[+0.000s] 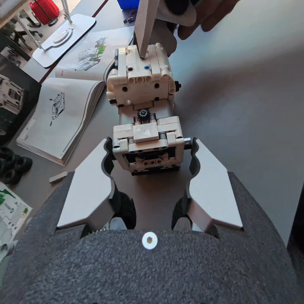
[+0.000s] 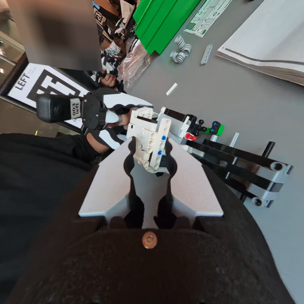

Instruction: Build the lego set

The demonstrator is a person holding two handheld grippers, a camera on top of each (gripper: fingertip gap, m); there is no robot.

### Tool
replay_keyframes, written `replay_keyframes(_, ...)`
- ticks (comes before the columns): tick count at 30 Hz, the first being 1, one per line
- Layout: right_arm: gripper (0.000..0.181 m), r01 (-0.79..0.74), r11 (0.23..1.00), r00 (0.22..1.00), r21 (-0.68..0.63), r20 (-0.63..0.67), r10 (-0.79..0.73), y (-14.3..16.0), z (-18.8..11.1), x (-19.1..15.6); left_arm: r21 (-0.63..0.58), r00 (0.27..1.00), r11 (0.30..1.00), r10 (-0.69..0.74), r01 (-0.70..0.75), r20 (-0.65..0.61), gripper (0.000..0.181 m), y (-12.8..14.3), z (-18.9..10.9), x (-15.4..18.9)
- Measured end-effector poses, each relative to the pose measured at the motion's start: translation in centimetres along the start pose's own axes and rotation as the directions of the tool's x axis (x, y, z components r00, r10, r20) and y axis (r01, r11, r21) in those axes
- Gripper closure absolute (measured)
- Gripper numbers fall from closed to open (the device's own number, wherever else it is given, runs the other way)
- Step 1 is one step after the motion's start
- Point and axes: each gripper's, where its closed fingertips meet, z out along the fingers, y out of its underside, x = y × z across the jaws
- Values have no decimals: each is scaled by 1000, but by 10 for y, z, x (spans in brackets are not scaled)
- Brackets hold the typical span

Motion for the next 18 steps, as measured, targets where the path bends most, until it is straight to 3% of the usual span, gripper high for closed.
replay_keyframes(1,148,9,1000,1000,0,10,-9,0,0,-3,-7,998,999,54,-54,31,87,0,-1,-2)
replay_keyframes(4,154,139,989,990,47,-6,-139,2,-2,-18,-53,951,964,267,-261,160,87,2,-6,-12)
replay_keyframes(6,156,278,957,960,88,-59,-274,9,0,-27,-104,876,909,416,-403,242,87,4,-8,-18)
replay_keyframes(10,160,525,844,846,110,-179,-503,37,10,-34,-253,639,727,684,-638,352,87,11,-8,-28)
replay_keyframes(13,161,588,805,792,77,-254,-555,53,19,-30,-333,448,575,806,-747,386,90,13,-7,-31)
replay_keyframes(15,160,601,795,775,83,-300,-556,55,20,-30,-344,405,544,822,-765,401,90,12,-7,-31)
replay_keyframes(18,156,597,798,767,85,-352,-537,53,22,-28,-335,426,562,811,-756,400,90,14,-10,-30)
